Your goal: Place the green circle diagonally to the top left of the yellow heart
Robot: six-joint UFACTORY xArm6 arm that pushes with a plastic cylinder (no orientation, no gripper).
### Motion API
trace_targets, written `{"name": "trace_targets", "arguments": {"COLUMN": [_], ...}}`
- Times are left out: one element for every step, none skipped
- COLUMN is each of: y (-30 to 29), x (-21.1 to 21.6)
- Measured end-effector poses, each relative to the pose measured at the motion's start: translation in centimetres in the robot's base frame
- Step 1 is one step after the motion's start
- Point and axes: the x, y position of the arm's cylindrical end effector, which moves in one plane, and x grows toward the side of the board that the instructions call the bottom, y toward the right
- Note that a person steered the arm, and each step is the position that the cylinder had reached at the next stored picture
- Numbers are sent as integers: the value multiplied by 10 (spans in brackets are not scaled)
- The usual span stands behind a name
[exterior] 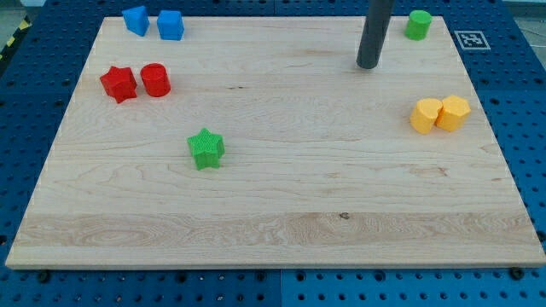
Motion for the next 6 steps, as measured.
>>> {"name": "trace_targets", "arguments": {"y": [33,63,84,87,105,123], "x": [0,0,0,0,0,0]}}
